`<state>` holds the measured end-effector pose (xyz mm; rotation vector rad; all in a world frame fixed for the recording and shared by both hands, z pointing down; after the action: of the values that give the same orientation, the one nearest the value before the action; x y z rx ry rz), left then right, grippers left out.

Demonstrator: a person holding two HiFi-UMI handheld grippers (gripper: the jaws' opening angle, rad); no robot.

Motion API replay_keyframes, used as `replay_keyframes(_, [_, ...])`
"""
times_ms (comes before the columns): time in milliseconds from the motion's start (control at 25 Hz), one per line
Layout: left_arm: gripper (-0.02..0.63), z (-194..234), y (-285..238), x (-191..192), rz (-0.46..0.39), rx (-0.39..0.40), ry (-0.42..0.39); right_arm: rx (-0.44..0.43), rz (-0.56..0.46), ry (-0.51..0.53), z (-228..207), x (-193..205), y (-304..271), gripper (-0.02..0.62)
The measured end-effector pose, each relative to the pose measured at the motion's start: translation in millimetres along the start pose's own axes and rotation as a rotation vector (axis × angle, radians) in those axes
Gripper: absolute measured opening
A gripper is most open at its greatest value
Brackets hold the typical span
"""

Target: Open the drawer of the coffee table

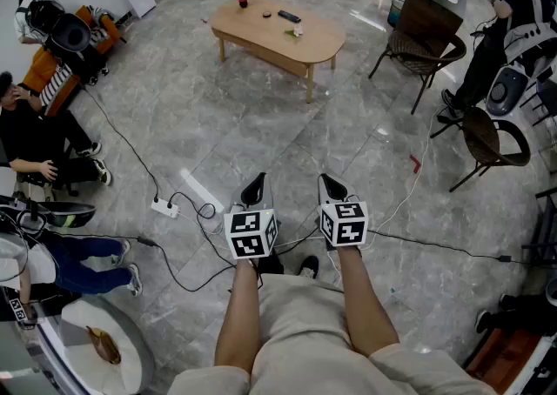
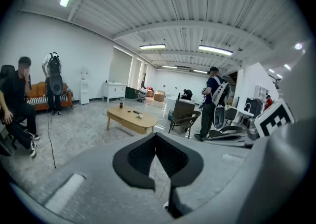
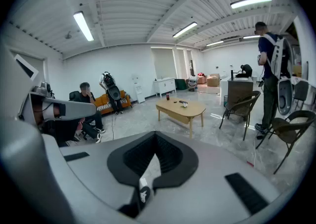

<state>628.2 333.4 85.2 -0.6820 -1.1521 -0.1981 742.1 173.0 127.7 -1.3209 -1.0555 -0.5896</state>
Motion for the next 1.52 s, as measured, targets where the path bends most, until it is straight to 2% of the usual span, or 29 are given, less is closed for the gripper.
replay_keyframes(160, [0.009, 24.5, -30.7, -8.5, 0.014, 0.022, 0.02, 0.0, 0.019, 0.004, 9.5, -10.2, -42.1, 0.015])
replay_keyframes(400, [0.009, 61.2, -96.6, -49.4, 0.032, 0.065, -0.002, 0.023, -0.002, 0.0, -0.7, -62.5, -110.1, 0.015])
replay_keyframes(560, [0.009, 105.1, -133.2, -86.4, 0.009, 0.068, 0.02, 0.032, -0.013, 0.007, 3.1, -99.9, -156.6, 0.015])
replay_keyframes(720, [0.009, 154.5, -160.2, -100.9, 0.015, 0.063, 0.041, 0.045, -0.021, -0.019, 13.4, -120.4, -202.7, 0.015])
replay_keyframes(1120, [0.009, 249.2, -202.7, -138.0, 0.016, 0.076, 0.087, 0.046, 0.04, -0.009, 57.7, -144.9, -283.1, 0.015])
replay_keyframes(1320, [0.009, 284.0, -207.0, -132.5, 0.021, 0.021, 0.025, -0.027, 0.081, 0.035, 88.4, -142.3, -317.5, 0.015])
replay_keyframes(1520, [0.011, 315.2, -203.0, -130.5, 0.009, 0.0, 0.047, -0.057, 0.079, 0.046, 100.0, -147.7, -345.2, 0.015])
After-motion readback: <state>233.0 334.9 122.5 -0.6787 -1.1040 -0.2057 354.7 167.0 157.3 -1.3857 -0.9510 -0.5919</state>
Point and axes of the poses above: the fingertips, and each gripper's own axes: y backward along the fingers, z to its left, x out of its underside, the point moved 8 cm from there along y, backward along the fingers, and after that the axes turned 5 degrees about y, right-handed, at the moved point
